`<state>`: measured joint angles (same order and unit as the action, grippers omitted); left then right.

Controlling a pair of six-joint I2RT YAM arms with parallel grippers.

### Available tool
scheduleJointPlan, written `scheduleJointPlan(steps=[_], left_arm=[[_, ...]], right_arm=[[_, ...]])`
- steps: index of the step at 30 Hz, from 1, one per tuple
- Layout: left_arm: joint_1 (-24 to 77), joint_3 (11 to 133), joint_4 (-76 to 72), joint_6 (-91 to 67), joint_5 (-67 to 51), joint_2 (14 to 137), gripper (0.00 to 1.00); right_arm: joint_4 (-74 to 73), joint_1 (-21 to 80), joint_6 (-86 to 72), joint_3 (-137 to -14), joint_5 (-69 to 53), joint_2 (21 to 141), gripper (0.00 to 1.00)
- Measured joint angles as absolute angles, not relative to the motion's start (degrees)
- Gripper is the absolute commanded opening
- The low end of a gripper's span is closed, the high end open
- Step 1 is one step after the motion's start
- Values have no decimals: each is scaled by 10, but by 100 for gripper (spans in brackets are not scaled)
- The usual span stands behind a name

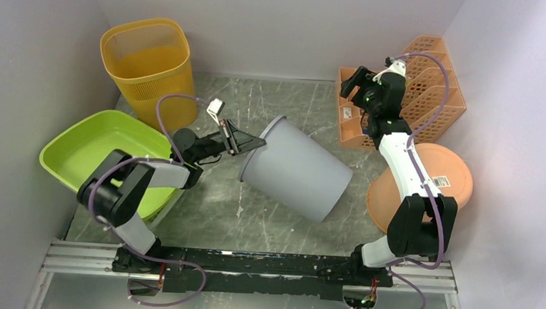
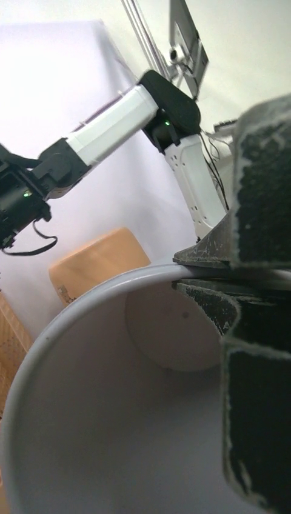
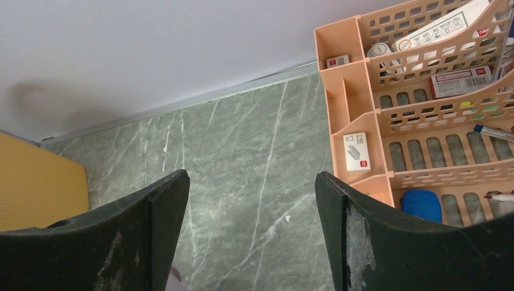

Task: Turn the large container upside down

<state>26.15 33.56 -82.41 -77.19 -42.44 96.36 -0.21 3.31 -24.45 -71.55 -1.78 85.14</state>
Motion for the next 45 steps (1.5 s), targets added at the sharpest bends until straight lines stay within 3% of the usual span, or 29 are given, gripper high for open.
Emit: scheduleJointPlan(steps=[6, 15, 21, 30, 36, 40, 45], left_arm=[[318, 419, -680, -705, -432, 889, 7], [345, 431, -848, -861, -423, 1074, 6], [353, 437, -846, -869, -418, 1068, 7], [262, 384, -684, -725, -440, 939, 7], [225, 362, -741, -745, -454, 953, 7], [224, 368, -719, -731, -455, 945, 43], [223, 422, -524, -618, -452, 891, 55]], right_arm=[[7, 33, -249, -711, -20, 853, 77], [10, 33, -251, -707, -20, 858, 77], [10, 33, -249, -707, -19, 858, 77], [17, 33, -250, -700, -22, 864, 77], [23, 33, -251, -696, -24, 871, 77], [23, 33, -251, -688, -23, 871, 77], [23, 33, -251, -682, -22, 871, 77]])
